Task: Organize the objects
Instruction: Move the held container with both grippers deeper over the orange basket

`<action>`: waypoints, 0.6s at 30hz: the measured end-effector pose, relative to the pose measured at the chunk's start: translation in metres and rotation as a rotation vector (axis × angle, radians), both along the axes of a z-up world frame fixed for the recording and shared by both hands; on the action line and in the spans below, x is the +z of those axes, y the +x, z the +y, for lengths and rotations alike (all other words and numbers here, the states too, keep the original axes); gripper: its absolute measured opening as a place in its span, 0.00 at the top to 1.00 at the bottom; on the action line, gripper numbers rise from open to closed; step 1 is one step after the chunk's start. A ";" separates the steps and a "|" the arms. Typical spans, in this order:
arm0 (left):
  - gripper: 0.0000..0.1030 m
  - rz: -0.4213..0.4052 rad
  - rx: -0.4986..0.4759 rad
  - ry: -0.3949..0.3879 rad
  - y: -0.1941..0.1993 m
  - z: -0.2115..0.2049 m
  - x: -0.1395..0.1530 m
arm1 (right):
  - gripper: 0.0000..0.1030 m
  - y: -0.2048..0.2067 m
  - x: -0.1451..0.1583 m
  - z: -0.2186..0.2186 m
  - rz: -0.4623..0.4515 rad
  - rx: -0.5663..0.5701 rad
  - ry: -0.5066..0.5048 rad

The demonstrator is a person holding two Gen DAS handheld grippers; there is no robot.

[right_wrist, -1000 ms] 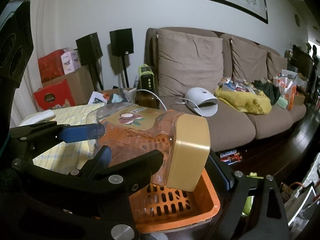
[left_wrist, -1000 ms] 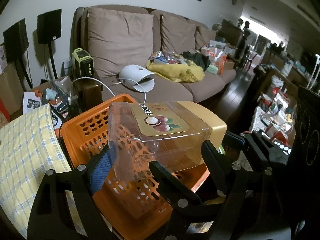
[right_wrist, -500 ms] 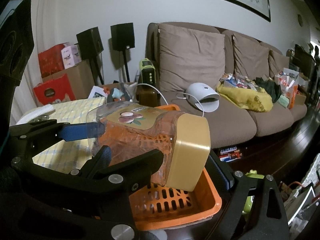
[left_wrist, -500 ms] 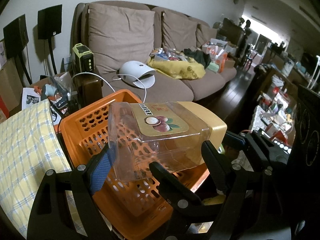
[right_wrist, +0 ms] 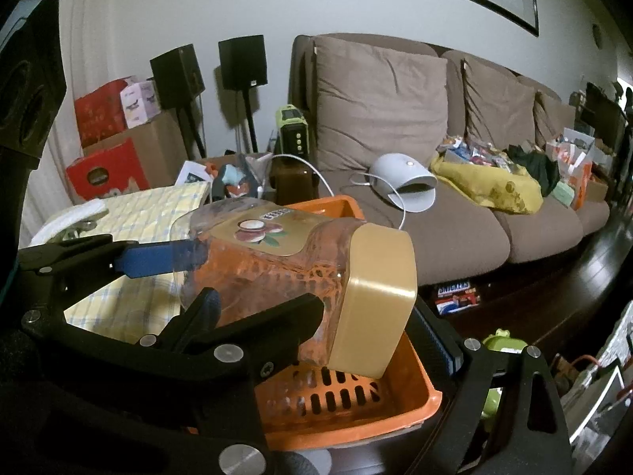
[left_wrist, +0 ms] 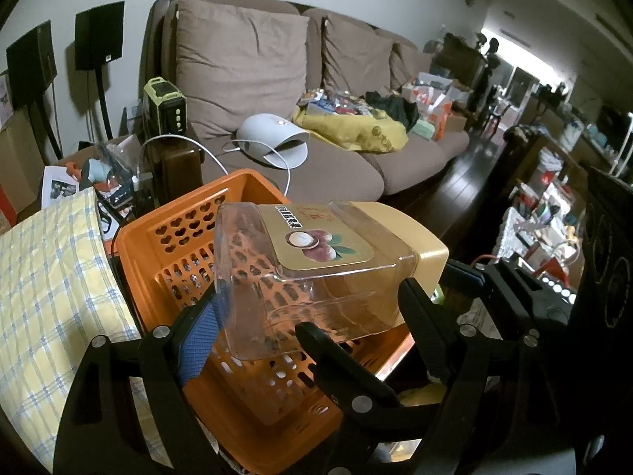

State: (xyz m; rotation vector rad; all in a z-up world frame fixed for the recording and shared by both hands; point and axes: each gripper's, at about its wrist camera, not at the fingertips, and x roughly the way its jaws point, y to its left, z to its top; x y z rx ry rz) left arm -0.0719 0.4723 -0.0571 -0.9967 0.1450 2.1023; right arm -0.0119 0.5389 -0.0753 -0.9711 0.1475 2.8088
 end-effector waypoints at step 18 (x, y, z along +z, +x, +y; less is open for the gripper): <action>0.18 -0.041 0.006 -0.011 -0.002 0.000 -0.012 | 0.09 -0.007 -0.012 -0.002 -0.053 0.005 -0.014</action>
